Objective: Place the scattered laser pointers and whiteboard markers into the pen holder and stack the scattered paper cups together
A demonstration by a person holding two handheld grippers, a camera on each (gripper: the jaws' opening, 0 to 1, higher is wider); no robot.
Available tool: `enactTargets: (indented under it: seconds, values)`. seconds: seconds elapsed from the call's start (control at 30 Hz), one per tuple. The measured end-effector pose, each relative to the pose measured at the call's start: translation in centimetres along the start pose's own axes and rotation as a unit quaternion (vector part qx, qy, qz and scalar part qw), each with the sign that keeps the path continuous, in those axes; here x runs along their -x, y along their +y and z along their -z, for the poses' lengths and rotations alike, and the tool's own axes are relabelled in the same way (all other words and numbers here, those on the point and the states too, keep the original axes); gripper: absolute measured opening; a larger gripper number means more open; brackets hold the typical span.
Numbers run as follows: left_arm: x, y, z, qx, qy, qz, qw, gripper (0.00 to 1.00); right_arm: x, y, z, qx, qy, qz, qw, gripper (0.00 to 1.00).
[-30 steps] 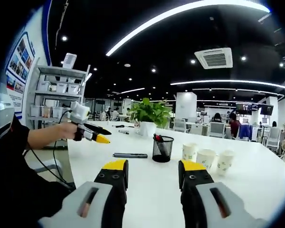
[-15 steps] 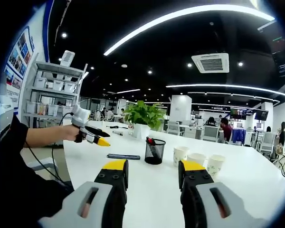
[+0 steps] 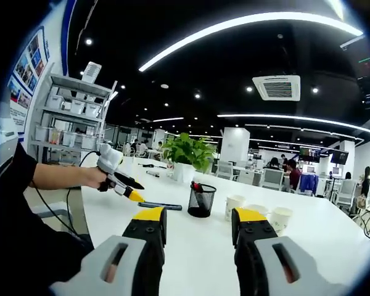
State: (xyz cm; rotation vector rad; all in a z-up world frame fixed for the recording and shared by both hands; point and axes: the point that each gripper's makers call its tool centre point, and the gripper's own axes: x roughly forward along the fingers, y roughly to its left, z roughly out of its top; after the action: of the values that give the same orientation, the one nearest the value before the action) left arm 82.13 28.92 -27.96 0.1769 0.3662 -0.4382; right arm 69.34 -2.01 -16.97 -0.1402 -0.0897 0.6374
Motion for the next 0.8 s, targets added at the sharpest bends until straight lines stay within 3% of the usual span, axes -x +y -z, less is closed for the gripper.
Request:
enactTargets:
  seconds: [0.13, 0.2, 0.37, 0.5, 0.67, 0.8]
  values:
    - [-0.7, 0.0, 0.0, -0.004, -0.002, 0.001, 1.0, 0.54, -0.1, -0.3, 0.6, -0.027, -0.004, -0.006, 0.9996, 0.43]
    - [-1.2, -0.3, 0.6, -0.014, 0.013, 0.006, 0.9998, 0.54, -0.2, -0.2, 0.9, -0.026, 0.0, -0.006, 0.9996, 0.43]
    - [-1.8, -0.7, 0.1, -0.003, 0.004, 0.028, 0.9996, 0.47, -0.6, -0.1, 1.4, -0.015, 0.008, -0.007, 0.9998, 0.41]
    - [-2.0, -1.2, 0.5, -0.002, 0.015, 0.032, 0.9994, 0.48, -0.7, -0.4, 1.7, -0.027, 0.003, -0.006, 0.9996, 0.4]
    - [-2.3, -0.7, 1.9, -0.007, 0.056, 0.021, 0.9982, 0.47, -0.5, -0.6, 1.5, -0.041, -0.005, -0.004, 0.9991, 0.38]
    - [-2.5, -0.9, 2.4, 0.028, 0.064, 0.033, 0.997, 0.47, -0.4, -0.5, 1.4, -0.04, -0.007, -0.008, 0.9991, 0.37]
